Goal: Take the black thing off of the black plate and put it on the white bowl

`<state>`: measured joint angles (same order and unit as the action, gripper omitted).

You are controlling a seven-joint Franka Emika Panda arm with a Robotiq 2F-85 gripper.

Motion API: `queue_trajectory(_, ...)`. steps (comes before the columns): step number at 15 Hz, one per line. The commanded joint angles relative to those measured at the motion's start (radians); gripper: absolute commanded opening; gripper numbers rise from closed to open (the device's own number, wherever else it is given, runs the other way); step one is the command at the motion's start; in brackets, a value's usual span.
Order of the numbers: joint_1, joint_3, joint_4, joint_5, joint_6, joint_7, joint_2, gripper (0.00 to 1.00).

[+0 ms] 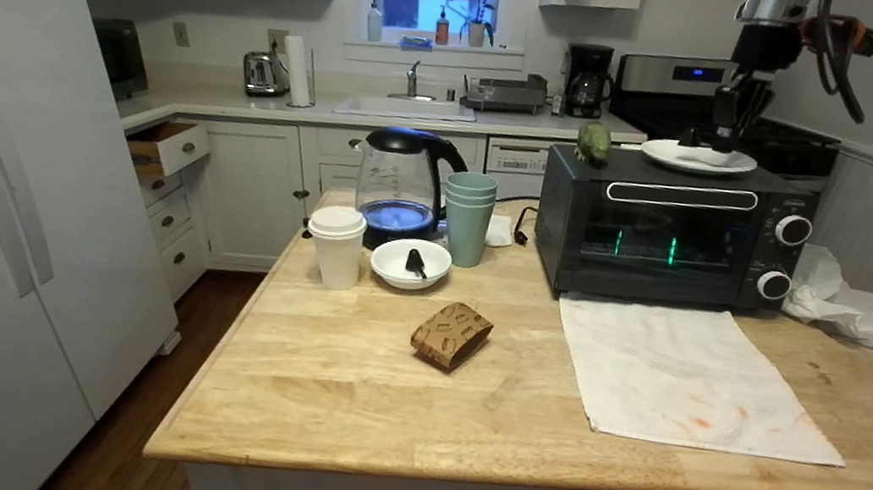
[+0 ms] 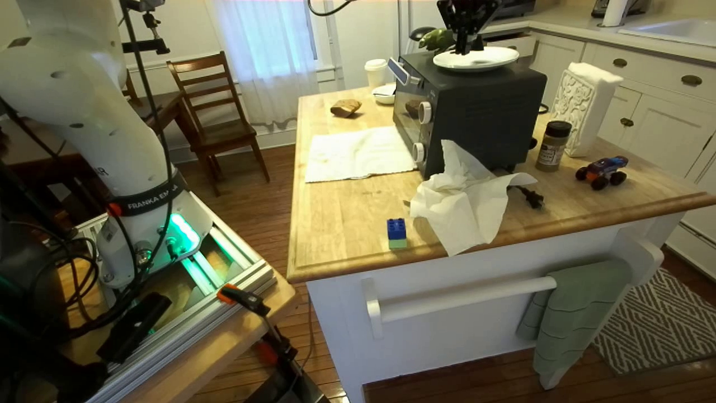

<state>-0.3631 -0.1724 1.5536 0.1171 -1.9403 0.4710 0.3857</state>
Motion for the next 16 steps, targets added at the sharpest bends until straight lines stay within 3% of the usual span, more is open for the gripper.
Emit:
queue_trajectory(1,0.032,0.017,0.054,0.048,0.098,-0.152,-0.134,0.02)
queue_trajectory(3,0.063,0.027,0.096,0.078,0.137,-0.222,-0.212,0.02)
queue_trajectory(8,0.165,0.055,0.197,0.152,0.107,-0.425,-0.351,0.02)
queue_trajectory(11,0.237,0.086,0.28,0.125,0.02,-0.589,-0.398,0.02)
queue_trajectory(16,0.334,0.157,0.391,0.096,-0.179,-0.719,-0.393,0.02)
